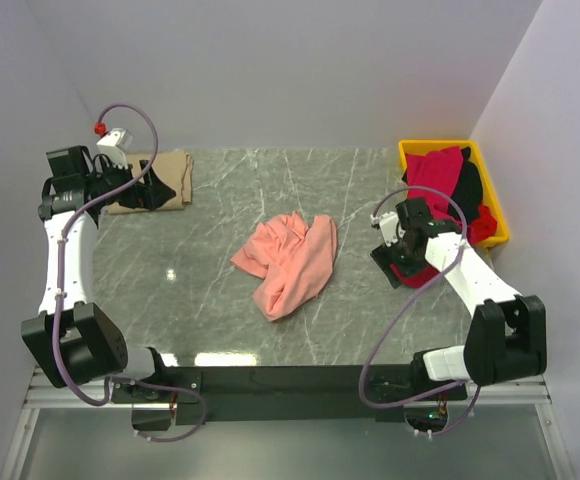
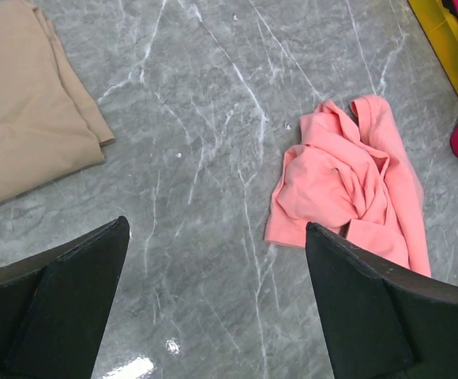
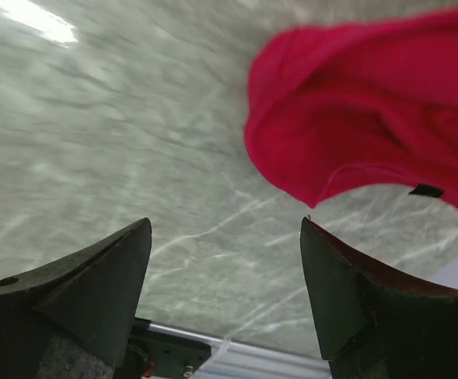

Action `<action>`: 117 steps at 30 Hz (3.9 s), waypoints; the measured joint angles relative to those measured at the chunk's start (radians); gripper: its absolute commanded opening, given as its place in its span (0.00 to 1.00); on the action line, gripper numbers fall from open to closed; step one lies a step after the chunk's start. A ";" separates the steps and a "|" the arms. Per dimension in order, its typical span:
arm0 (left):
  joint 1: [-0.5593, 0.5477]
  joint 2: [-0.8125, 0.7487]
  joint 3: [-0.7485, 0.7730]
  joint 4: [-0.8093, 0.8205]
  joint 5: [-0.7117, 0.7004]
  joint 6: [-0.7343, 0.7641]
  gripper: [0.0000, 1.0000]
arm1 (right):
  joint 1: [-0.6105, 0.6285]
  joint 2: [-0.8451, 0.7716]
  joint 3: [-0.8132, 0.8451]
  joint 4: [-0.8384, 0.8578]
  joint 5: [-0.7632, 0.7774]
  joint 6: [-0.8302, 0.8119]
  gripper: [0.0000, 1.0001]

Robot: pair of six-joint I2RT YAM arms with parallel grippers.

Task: Fold and stack the t-shirts
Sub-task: Move the tshirt to the center of the board, then flatten the tshirt out

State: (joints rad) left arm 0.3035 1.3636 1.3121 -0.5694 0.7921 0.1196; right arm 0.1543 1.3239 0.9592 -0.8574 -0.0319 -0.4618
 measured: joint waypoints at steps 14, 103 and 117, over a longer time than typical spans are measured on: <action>-0.056 0.002 0.002 -0.024 -0.003 0.057 0.99 | -0.037 0.302 -0.030 0.185 0.087 0.108 0.30; -0.007 0.178 -0.179 -0.403 -0.127 0.495 0.84 | 0.173 0.626 0.510 0.012 -0.429 0.245 0.76; 0.010 0.330 -0.108 -0.387 -0.061 0.486 0.89 | 0.230 0.687 0.463 -0.010 -0.521 0.199 0.00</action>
State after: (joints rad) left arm 0.3134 1.6936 1.2041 -0.9565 0.7311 0.6060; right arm 0.3843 2.0113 1.4227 -0.8677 -0.5529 -0.2626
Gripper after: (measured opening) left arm 0.884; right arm 0.131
